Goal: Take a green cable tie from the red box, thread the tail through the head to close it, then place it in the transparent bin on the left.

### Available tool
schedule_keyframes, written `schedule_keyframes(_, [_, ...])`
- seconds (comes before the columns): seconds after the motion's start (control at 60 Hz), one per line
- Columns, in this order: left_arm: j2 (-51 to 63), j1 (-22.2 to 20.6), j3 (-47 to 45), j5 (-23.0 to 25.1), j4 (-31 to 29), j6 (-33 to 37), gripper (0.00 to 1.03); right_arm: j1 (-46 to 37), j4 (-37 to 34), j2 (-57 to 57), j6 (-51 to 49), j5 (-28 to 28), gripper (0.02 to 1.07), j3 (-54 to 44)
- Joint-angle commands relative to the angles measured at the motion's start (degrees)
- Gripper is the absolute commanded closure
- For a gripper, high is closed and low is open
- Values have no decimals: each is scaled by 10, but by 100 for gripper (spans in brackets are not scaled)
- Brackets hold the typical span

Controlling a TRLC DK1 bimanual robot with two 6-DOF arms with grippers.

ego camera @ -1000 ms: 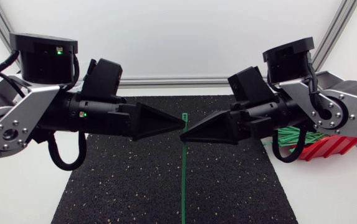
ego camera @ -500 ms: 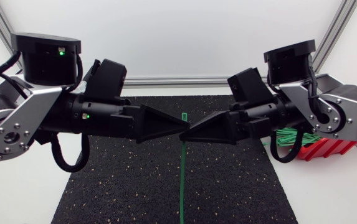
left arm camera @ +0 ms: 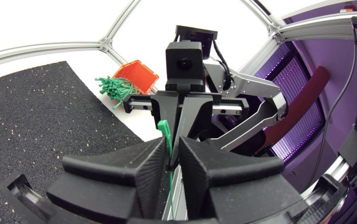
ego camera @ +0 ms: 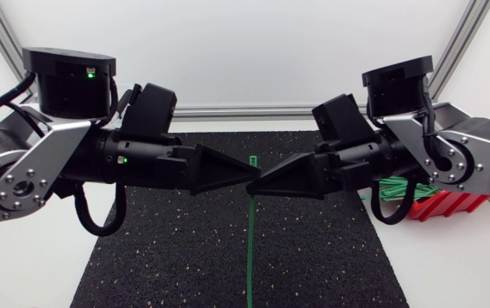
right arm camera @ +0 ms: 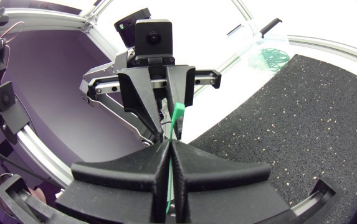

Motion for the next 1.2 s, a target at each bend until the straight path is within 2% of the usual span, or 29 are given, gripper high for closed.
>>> schedule_keyframes(0.0, [9,-2,9,0,8,-11,92,-1,9,2,10,-2,101,-15])
schedule_keyframes(0.267, [8,-2,8,0,8,-13,95,-2,15,-2,11,4,101,-19])
schedule_keyframes(0.367, [8,-2,9,0,8,-13,99,-3,16,-3,12,4,101,-19])
schedule_keyframes(0.633, [5,5,11,-1,9,-12,99,3,23,-3,13,11,101,-24])
schedule_keyframes(0.8, [-4,14,13,-2,8,-8,99,15,25,-5,13,17,93,-29])
schedule_keyframes(1.083, [-14,21,9,-1,8,-2,99,29,28,-5,7,49,94,-35])
schedule_keyframes(1.183, [-14,21,9,-1,9,-2,99,33,29,-4,7,53,101,-34])
